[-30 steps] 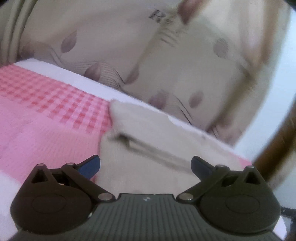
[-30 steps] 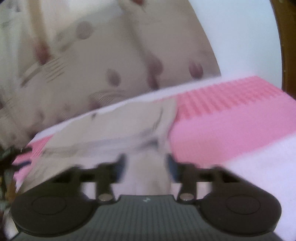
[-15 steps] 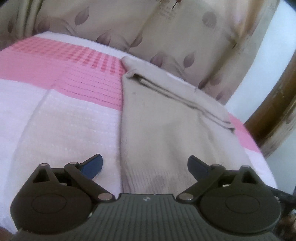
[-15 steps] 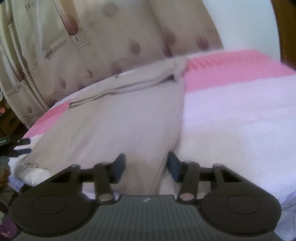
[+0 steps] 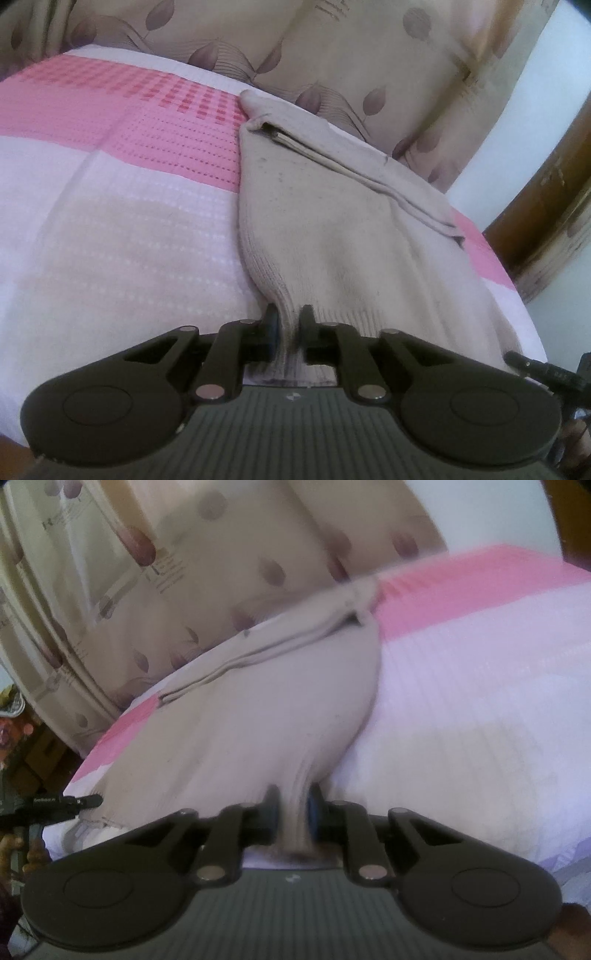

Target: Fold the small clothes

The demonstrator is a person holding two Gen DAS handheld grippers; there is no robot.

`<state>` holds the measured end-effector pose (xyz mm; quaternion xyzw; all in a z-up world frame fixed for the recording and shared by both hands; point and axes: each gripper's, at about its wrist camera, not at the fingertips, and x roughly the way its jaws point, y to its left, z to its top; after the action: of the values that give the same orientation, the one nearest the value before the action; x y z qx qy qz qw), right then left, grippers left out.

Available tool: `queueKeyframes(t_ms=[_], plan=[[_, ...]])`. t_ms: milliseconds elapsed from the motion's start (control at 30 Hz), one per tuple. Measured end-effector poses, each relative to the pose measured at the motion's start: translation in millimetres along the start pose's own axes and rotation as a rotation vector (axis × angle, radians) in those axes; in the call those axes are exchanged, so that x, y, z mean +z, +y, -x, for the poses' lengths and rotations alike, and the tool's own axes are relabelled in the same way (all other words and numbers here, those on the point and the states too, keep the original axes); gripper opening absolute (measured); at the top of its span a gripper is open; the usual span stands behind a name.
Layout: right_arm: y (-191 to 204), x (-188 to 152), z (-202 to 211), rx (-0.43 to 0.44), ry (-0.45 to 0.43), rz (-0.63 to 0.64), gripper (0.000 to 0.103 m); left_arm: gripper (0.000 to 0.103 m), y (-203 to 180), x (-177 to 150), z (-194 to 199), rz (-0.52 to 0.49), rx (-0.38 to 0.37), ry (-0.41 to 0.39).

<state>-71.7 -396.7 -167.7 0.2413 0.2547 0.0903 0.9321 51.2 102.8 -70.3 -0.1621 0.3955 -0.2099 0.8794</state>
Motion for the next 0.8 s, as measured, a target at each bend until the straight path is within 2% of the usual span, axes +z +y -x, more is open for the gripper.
queueKeyframes(t_ms=[33, 67, 100, 200, 267, 300, 333, 467, 633, 800], plan=[[0, 1, 0, 0.003, 0.006, -0.006, 0.017, 0.032, -1, 1, 0, -0.005, -0.017, 0.003], [-2, 1, 0, 0.010, 0.010, -0.017, 0.017, 0.045, -3, 2, -1, -0.009, -0.029, 0.002], [-4, 2, -1, 0.020, 0.015, -0.028, 0.018, 0.054, -6, 2, -2, -0.015, -0.039, -0.001], [-4, 4, -4, 0.024, 0.017, -0.033, 0.018, 0.058, -21, 1, -6, -0.077, -0.008, -0.007], [-6, 4, -6, 0.035, 0.014, -0.050, 0.018, 0.049, -32, -2, -10, -0.140, 0.035, -0.015], [-5, 4, -7, 0.037, 0.011, -0.048, 0.018, 0.023, -37, -4, -11, -0.172, 0.063, -0.018], [-4, 4, -8, 0.035, 0.010, -0.033, 0.018, 0.008, -41, -5, -14, -0.209, 0.096, -0.013], [5, 1, -9, 0.001, -0.007, 0.034, 0.013, 0.010, -48, -8, -14, -0.250, 0.145, -0.030], [1, -1, -4, 0.027, -0.024, -0.029, 0.012, 0.010, -60, -12, -12, -0.314, 0.190, -0.046], [-4, -1, -1, 0.045, -0.035, -0.074, 0.012, 0.010, -62, -11, -8, -0.325, 0.193, -0.057]])
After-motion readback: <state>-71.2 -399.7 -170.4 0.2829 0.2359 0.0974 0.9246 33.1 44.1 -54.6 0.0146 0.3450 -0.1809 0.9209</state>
